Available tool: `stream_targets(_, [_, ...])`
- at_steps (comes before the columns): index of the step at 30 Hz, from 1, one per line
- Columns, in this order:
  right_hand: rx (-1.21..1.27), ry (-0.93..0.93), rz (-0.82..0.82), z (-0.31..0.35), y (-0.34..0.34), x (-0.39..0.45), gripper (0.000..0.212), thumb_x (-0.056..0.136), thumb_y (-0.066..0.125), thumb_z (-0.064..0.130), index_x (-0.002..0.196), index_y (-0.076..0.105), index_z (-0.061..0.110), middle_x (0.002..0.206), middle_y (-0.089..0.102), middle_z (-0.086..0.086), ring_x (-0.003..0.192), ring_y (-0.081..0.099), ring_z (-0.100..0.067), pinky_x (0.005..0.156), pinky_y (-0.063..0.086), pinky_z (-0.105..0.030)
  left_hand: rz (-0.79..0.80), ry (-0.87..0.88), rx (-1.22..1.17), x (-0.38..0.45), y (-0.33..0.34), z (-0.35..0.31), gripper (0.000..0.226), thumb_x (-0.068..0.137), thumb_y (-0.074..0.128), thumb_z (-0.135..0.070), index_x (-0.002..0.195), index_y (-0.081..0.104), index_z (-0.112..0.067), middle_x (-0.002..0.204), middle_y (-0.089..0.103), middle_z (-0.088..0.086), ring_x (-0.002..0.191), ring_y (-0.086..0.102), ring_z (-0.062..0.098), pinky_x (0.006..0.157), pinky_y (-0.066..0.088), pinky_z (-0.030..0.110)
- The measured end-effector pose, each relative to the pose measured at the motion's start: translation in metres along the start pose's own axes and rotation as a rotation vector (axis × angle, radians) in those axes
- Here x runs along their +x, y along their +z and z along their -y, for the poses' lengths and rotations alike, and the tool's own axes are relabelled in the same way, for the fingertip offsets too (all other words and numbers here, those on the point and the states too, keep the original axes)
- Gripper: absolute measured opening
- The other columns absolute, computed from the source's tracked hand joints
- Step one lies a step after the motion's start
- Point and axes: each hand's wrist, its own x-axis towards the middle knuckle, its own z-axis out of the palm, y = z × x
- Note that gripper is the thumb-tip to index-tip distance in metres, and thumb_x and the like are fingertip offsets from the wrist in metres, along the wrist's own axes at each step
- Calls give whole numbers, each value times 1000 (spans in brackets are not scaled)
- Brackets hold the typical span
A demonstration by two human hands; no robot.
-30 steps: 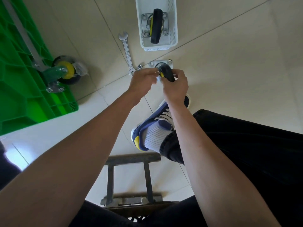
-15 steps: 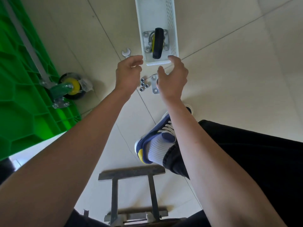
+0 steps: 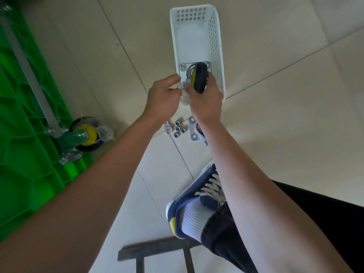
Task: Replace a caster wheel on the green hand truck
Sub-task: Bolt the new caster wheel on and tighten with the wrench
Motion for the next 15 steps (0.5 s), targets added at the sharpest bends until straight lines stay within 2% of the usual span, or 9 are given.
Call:
stream_targets(1, [-18, -2, -5, -1, 2, 2, 39, 89, 71, 33, 125, 62, 21, 84, 66, 11, 80, 63, -11, 70, 48, -27, 24, 7, 15, -1, -1, 0, 40, 88, 52, -1, 107, 70, -32, 112, 59, -17, 92, 57, 12, 93, 56, 45])
stream_targets(2, [-35, -8, -14, -1, 3, 4, 35, 89, 70, 32, 121, 64, 18, 77, 62, 13, 73, 59, -7, 66, 44, -26, 55, 12, 28, -2, -3, 0, 41, 89, 51, 0, 111, 70, -29, 118, 59, -18, 98, 59, 11, 97, 55, 44])
stream_targets(4, [-59, -32, -42, -2, 2, 6, 30, 90, 68, 26, 117, 65, 14, 67, 53, 14, 62, 50, -2, 61, 37, -22, 97, -10, 20, -2, -3, 0, 48, 91, 52, 0, 134, 64, -16, 143, 50, -21, 114, 59, 6, 101, 53, 43])
stream_targets(7, [-95, -47, -63, 0, -4, 5, 25, 90, 64, 21, 113, 66, 13, 64, 48, 14, 58, 48, -1, 53, 33, -14, 156, -48, -26, -4, -2, -5, 50, 93, 55, 0, 142, 56, -10, 159, 33, -19, 112, 53, -8, 101, 52, 43])
stream_targets(9, [-88, -60, -50, 3, -7, 5, 13, 90, 62, 16, 102, 65, 16, 62, 48, 13, 58, 50, 3, 52, 34, -12, 196, -48, -25, -8, -1, -7, 40, 94, 54, 0, 132, 63, -10, 163, 25, -16, 86, 54, -21, 101, 51, 45])
stream_targets(10, [-77, -71, -51, 5, -9, 4, 8, 90, 63, 15, 96, 62, 19, 61, 47, 12, 57, 50, 4, 52, 34, -12, 215, -49, -21, -9, -1, -9, 32, 94, 54, 0, 118, 68, -16, 164, 24, -15, 73, 52, -24, 101, 51, 46])
stream_targets(12, [-46, -74, -78, 8, -12, 5, 7, 89, 64, 15, 87, 58, 18, 60, 46, 10, 54, 47, 0, 52, 34, -14, 231, -55, -22, -12, -1, -12, 33, 96, 53, -1, 98, 63, -32, 165, 21, -16, 75, 53, -24, 99, 51, 45])
stream_targets(14, [-15, -66, -106, 11, -15, 6, 12, 89, 65, 16, 81, 56, 16, 59, 46, 9, 52, 45, -3, 51, 34, -14, 231, -58, -27, -11, -2, -13, 38, 97, 52, -1, 127, 63, -22, 166, 19, -15, 102, 54, -12, 99, 53, 43])
stream_targets(15, [1, -65, -119, 12, -16, 5, 15, 89, 65, 16, 79, 54, 18, 58, 45, 9, 52, 44, -4, 51, 34, -13, 225, -61, -19, -11, -2, -14, 46, 98, 52, -2, 142, 55, -16, 166, 19, -15, 112, 51, -5, 98, 54, 41])
